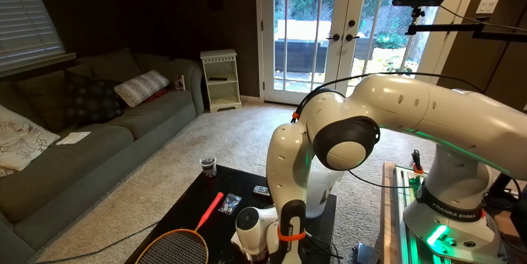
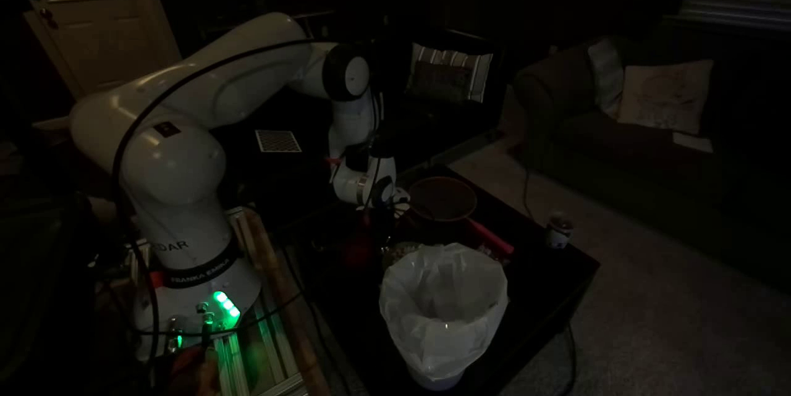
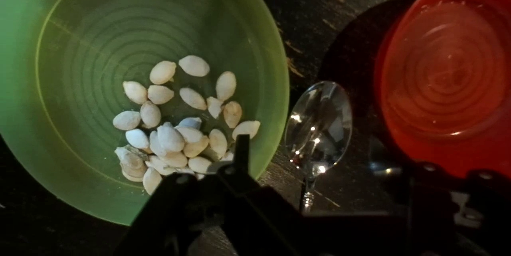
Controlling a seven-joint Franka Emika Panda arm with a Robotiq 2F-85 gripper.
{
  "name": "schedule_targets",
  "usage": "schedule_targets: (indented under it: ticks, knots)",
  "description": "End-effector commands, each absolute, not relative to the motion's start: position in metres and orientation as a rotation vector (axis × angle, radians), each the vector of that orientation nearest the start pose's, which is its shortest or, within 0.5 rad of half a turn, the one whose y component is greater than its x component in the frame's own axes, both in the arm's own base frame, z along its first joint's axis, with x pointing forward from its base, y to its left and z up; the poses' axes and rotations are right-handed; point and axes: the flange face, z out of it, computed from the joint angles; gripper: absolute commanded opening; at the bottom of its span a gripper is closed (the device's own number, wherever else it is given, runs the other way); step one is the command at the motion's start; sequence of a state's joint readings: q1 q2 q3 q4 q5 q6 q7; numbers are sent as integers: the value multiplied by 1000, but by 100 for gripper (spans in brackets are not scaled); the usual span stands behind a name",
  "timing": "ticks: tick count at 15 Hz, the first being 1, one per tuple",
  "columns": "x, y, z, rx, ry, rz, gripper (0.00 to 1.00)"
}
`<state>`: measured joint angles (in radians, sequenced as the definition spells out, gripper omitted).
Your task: Pick up some grains from the green bowl, place them on the spoon, empty the spoon into the green bowl then place the spoon to the right of the green bowl
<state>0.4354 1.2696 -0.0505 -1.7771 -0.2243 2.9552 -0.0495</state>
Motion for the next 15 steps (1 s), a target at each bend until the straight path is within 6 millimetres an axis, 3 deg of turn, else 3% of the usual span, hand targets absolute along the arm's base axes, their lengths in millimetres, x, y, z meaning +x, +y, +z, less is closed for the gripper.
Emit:
schedule_targets:
  ticks: [1,7,15]
  knots:
    - [489,187,-132,-3138,-1035,105,100]
    - [502,156,-141,-3229,-921,106,100]
    - [506,149,-159,-3218,-826,87,100]
